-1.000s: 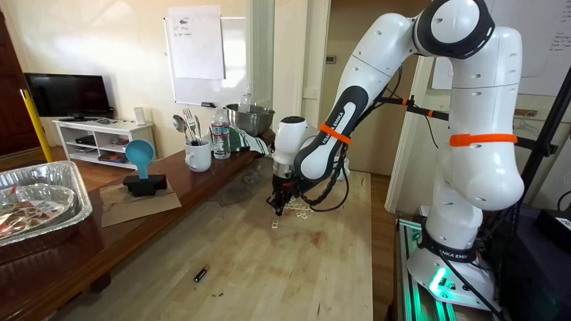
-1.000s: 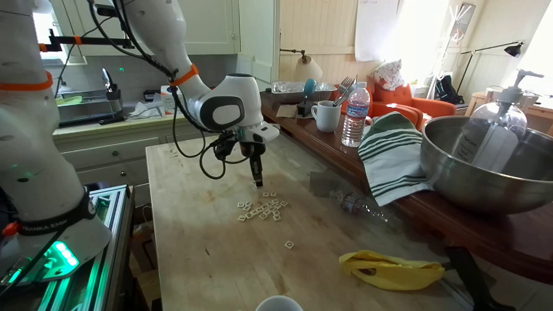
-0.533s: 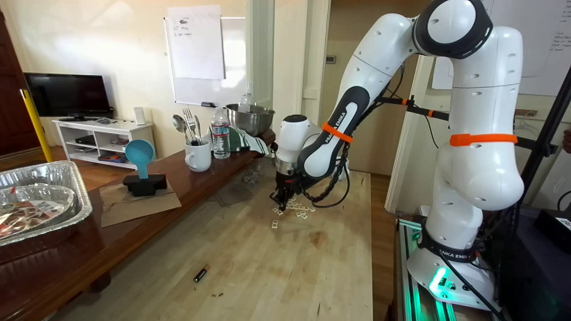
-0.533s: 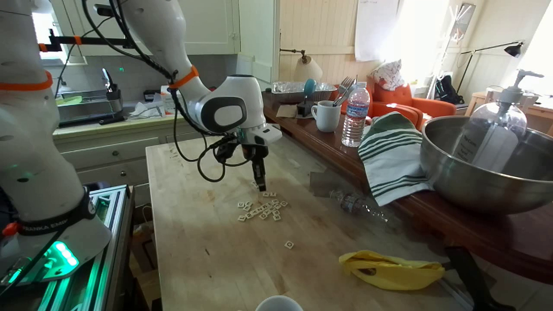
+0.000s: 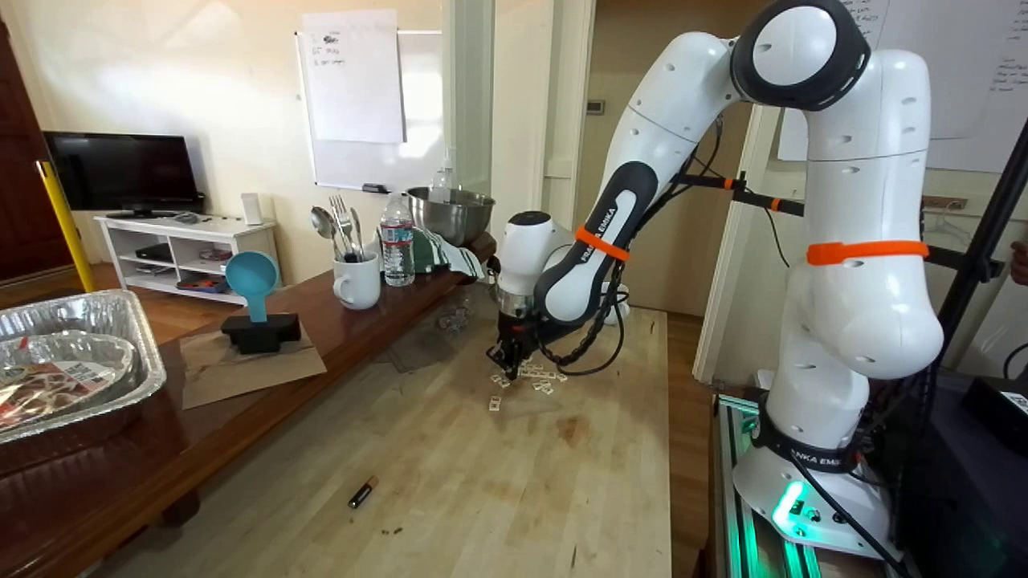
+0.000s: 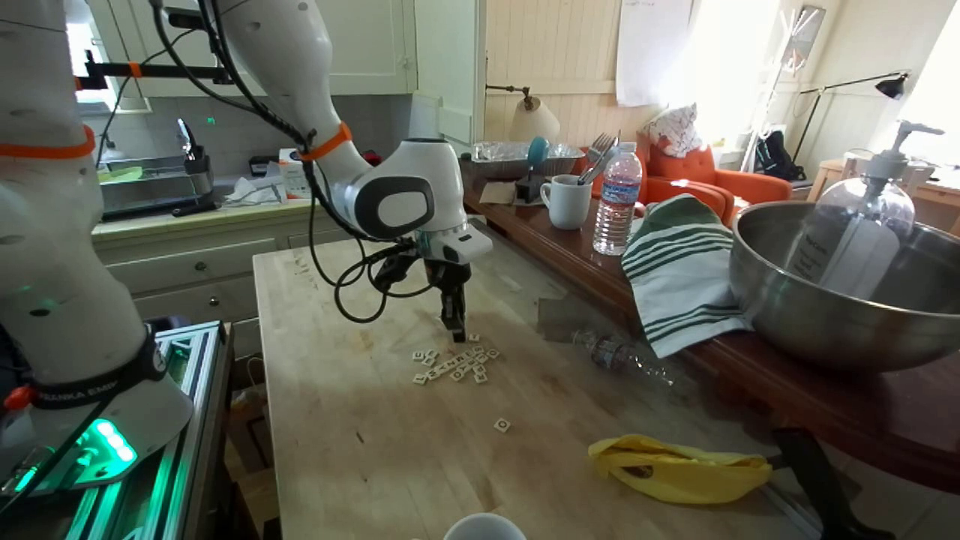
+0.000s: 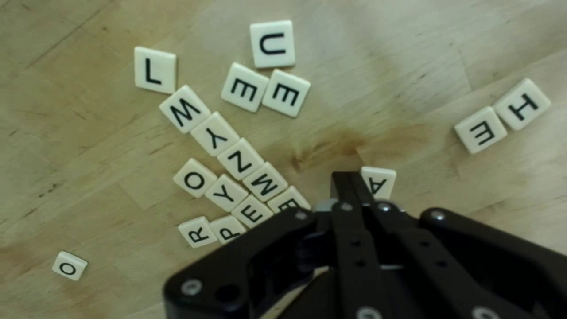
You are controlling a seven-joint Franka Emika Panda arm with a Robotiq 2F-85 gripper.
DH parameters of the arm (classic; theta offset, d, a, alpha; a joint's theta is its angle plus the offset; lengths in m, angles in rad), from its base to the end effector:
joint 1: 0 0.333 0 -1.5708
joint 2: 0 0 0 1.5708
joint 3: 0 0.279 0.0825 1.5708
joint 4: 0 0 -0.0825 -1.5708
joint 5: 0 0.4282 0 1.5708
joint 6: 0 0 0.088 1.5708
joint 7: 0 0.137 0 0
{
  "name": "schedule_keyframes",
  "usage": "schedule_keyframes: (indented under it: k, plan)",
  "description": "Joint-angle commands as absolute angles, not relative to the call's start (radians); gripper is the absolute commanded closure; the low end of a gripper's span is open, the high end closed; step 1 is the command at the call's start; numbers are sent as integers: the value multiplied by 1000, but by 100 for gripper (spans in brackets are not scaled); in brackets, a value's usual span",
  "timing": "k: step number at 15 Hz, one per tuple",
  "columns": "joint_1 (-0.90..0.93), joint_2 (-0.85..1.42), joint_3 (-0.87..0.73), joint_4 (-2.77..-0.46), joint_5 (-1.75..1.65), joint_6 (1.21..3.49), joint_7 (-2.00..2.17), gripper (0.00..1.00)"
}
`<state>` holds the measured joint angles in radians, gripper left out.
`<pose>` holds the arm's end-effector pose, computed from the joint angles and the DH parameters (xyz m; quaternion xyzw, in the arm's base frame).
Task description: Align the small blocks on the table
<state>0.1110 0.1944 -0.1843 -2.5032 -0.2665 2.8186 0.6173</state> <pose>0.4956 -0.0319 0.1149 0.9723 -0.2160 0.0753 0.0489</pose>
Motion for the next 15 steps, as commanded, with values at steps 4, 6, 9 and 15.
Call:
schedule_keyframes:
  k: [4,6,9,15]
  plan:
    - [135,252,-215,-2457,-291,2820,707,100]
    - [138,259,-214,-2450,-287,2816,699,100]
    - [147,252,-216,-2451,-290,2817,697,100]
    - [160,255,-216,-2442,-293,2817,695,100]
